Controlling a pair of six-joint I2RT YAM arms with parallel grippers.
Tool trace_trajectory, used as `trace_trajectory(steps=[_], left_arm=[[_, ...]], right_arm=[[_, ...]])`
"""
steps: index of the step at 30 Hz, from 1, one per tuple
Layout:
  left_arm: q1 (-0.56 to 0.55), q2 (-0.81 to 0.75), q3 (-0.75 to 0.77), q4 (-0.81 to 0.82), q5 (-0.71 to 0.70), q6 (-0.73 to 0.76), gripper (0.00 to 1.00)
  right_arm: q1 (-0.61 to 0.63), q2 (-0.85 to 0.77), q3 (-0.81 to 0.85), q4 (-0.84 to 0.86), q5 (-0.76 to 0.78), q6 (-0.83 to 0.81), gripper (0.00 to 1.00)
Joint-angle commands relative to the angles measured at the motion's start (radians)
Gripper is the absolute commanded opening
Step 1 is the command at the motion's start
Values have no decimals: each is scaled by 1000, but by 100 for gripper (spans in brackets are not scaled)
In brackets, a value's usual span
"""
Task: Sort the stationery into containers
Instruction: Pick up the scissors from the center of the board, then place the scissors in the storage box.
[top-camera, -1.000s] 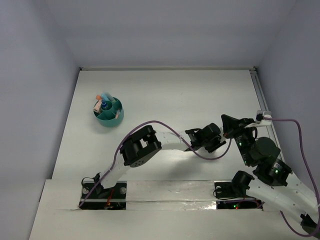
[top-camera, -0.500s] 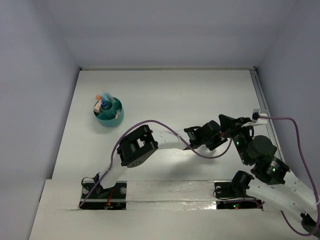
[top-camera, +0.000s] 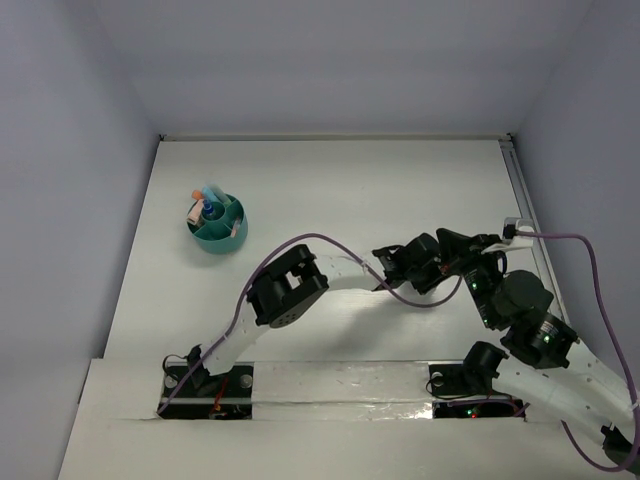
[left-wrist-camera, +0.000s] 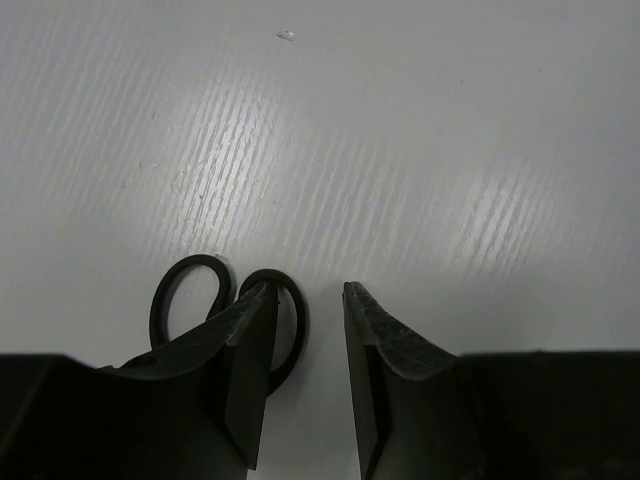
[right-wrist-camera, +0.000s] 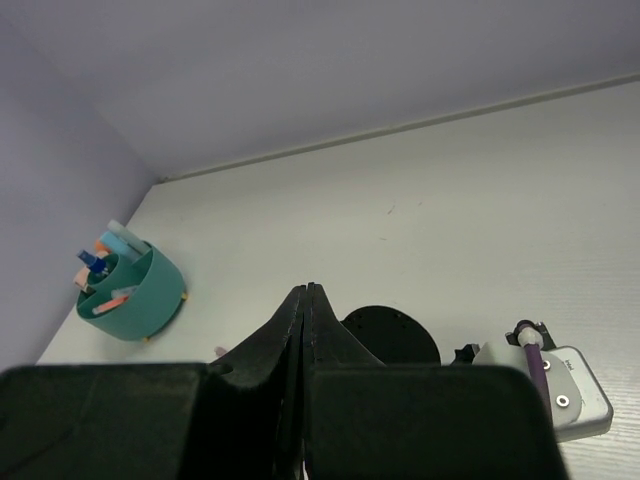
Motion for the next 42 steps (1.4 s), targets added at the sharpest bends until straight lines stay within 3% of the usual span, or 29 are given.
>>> trace_trajectory(steps=[1,6,10,15,23,30,34,42], left_arm=[[6,24,41,-52,73,0,29],[15,46,58,-80,63,-8,21],[15,41,36,-81,-5,-7,0],[15,-19,-39,-41,-98,-7,0],[58,-413,-332,221,-197,-95,0],[194,-739,-559,411,-198,-255,0],[315,-996,-721,456,-301,-348,0],[654,-1425,-941,339,-552,-506,0]], right_arm=[[-1,-3,-7,63,-5,-18,0],[-1,-4,-9,63,-7,-17,0],[-1,-21,-13,62,-7,-15,0],[-1,-38,-16,63,-13,-12,0],[-1,-21,-30,80,-40,-8,0],[-1,5,-50,103,-86,-9,0],[-1,80,-58,132,-164,-5,0],[-1,221,-93,218,-301,19,0]])
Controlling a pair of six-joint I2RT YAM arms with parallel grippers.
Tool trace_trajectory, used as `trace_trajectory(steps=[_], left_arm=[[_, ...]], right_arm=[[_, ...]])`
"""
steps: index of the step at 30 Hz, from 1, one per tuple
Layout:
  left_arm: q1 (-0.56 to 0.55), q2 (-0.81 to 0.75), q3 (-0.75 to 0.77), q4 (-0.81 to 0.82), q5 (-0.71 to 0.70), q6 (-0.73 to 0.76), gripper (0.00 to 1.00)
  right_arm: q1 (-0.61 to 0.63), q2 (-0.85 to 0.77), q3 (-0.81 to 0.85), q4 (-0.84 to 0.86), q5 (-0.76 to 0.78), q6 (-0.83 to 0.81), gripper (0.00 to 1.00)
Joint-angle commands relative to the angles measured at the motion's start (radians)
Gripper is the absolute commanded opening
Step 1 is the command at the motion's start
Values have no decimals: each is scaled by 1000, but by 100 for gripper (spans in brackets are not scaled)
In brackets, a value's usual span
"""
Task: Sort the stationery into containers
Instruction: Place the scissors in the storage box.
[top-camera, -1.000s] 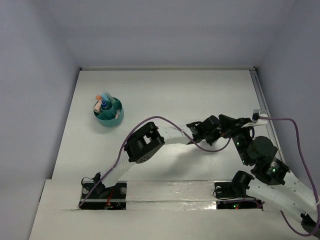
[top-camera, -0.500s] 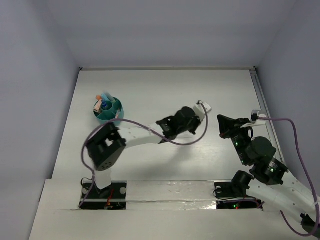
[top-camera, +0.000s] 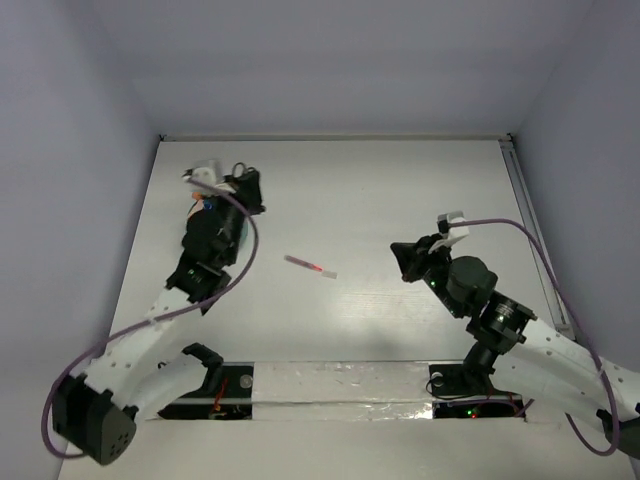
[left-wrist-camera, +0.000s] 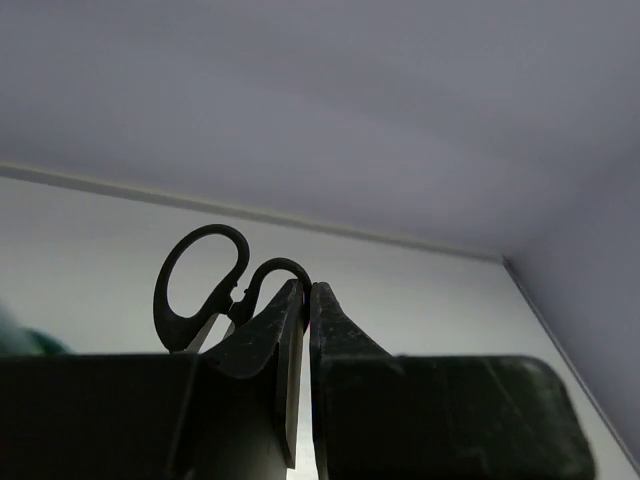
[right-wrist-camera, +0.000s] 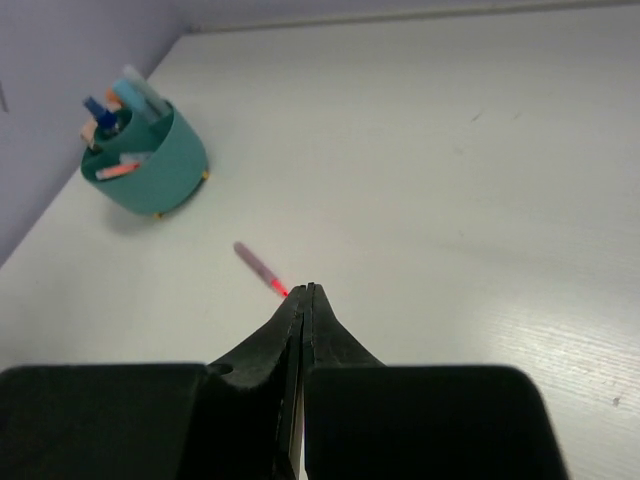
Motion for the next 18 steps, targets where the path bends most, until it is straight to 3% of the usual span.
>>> trace_trajectory(steps=[1,5,11,18], left_arm=[[107,-151,-76,-49,-140,-114,0],[227,-211,-136,-77,-177,-147,0],[377,-110,-225,133,-149,-187,0],[426,-1,-228,257,-69,-206,0]], right_arm=[[-1,19,-14,92,-90,8,0],[-1,19,-29,104,-118,14,1],[-1,27,-31,115,-156,22,1],[-1,50,-40,124,-156,25,1]])
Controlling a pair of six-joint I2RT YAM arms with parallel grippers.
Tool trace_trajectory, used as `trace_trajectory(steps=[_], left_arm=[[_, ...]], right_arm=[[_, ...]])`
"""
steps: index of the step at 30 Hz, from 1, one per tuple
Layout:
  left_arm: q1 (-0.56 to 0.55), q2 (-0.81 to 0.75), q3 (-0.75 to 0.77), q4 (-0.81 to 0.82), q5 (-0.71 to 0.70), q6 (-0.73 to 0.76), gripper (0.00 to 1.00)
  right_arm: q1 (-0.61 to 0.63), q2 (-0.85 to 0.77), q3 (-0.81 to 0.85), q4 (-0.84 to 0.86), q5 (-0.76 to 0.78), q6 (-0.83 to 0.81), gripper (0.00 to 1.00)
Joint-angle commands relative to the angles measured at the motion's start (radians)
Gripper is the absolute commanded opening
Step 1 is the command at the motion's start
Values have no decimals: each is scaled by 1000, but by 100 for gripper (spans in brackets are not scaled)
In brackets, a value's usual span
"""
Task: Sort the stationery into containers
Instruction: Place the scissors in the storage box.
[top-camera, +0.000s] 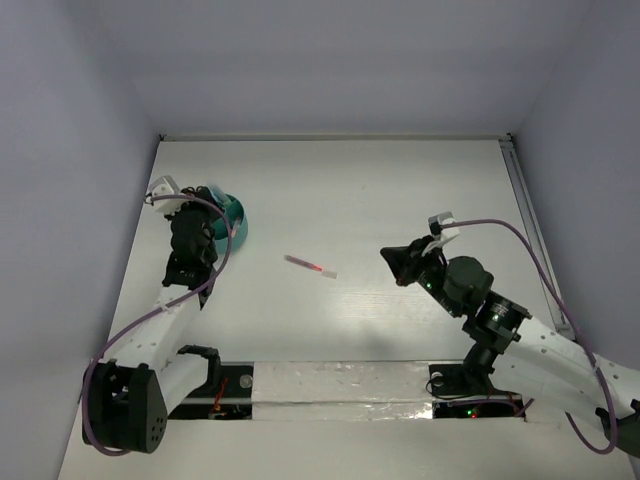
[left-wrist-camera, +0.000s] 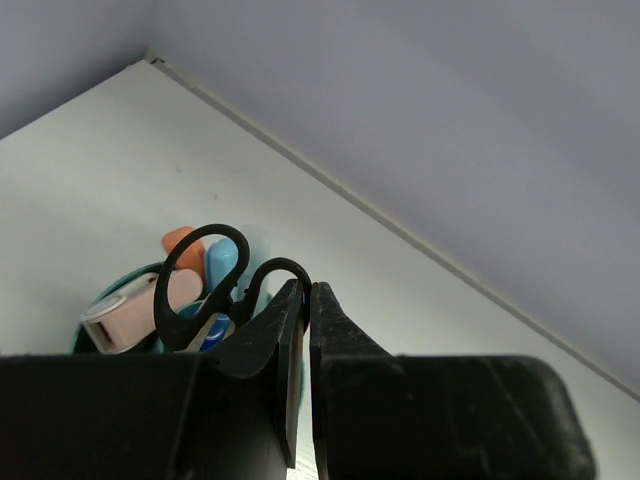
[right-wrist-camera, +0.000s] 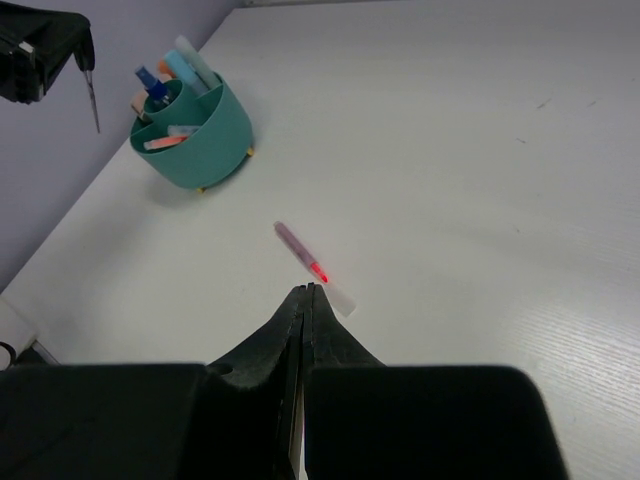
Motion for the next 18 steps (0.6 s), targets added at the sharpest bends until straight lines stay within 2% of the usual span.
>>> trace_trajectory(steps=[1,18], left_arm=[[12,-8,-9,178,47,-21,0],[60,167,-112,471,141,-35,0]], right_arm=[[-1,21,-7,76,-14,4,1],[-1,129,8,153,-53,-9,1]])
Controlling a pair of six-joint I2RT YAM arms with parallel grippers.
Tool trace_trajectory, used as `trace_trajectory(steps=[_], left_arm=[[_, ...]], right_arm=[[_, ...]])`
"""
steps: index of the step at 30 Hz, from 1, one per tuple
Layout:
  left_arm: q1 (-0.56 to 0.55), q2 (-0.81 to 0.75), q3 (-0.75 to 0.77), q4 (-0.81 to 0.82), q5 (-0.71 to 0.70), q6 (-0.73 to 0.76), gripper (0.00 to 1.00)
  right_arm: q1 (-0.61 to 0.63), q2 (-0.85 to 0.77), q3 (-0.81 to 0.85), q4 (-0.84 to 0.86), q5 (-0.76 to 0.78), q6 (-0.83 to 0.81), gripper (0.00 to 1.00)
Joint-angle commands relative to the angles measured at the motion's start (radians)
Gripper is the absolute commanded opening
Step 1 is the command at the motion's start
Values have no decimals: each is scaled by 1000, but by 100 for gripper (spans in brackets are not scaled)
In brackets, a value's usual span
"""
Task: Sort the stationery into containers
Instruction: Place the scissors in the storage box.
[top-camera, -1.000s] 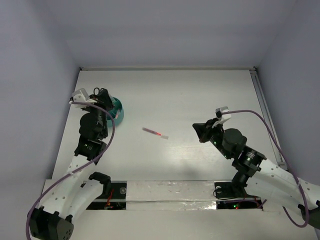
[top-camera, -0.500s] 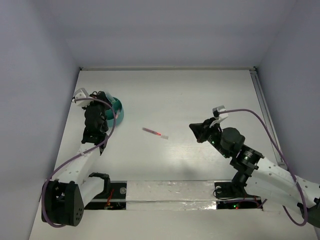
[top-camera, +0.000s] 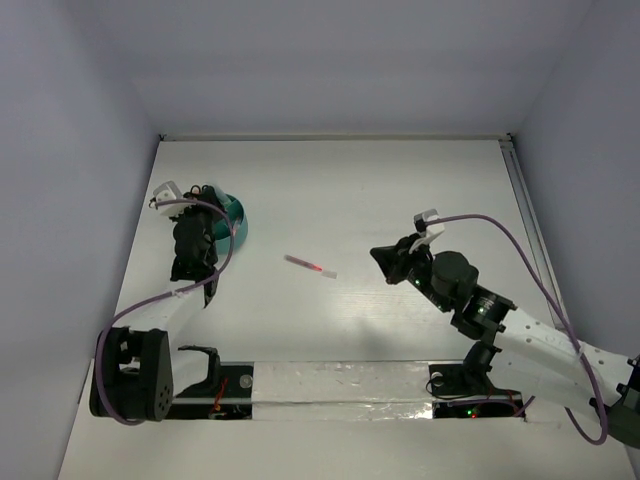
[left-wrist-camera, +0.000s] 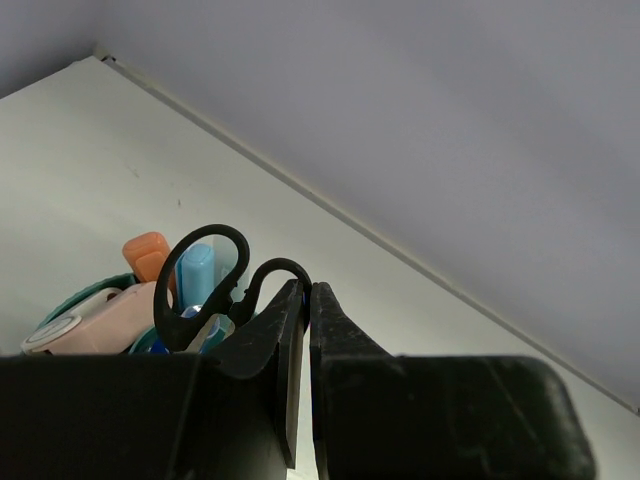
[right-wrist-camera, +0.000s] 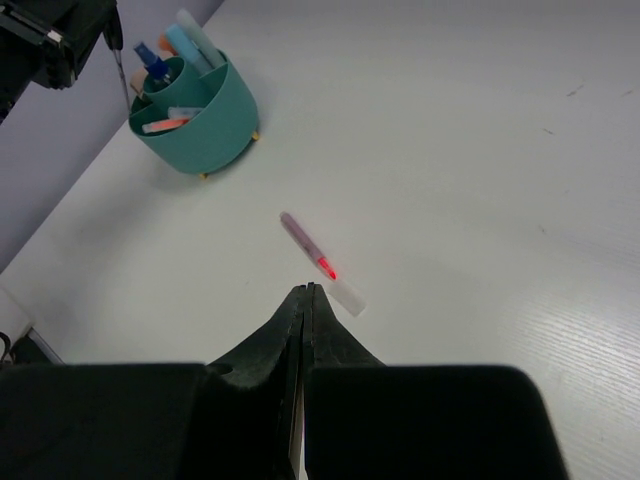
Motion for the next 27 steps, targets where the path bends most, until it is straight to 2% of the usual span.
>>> trace_trajectory(steps=[1,12,14,15,16,20,22,27], left_arm=[[7,25,-21,165,25,-4,0],[7,99,-68,263,39,-17,0],[7,99,-76,265,39,-19,9],[7,97,-81,265,36,-21,15],[7,94,-82,266,35,-22,29],[7,60,-110,269,39,-27,53],[7,24,-110,248,44,-24,59],[7,-85,-87,187,71,-24,60]], right_arm=[[-1,25,10,82,-20,-9,1],[-1,87,22,145,-36,-18,1],[-1,113,26,142,-39,-15,0],[-1,121,29,144,-40,-15,0],[-1,123,31,144,-40,-15,1],[-1,108,23,141,-4,-30,1],[-1,94,23,130,7,-35,1],[-1,98,20,133,3,-29,1]])
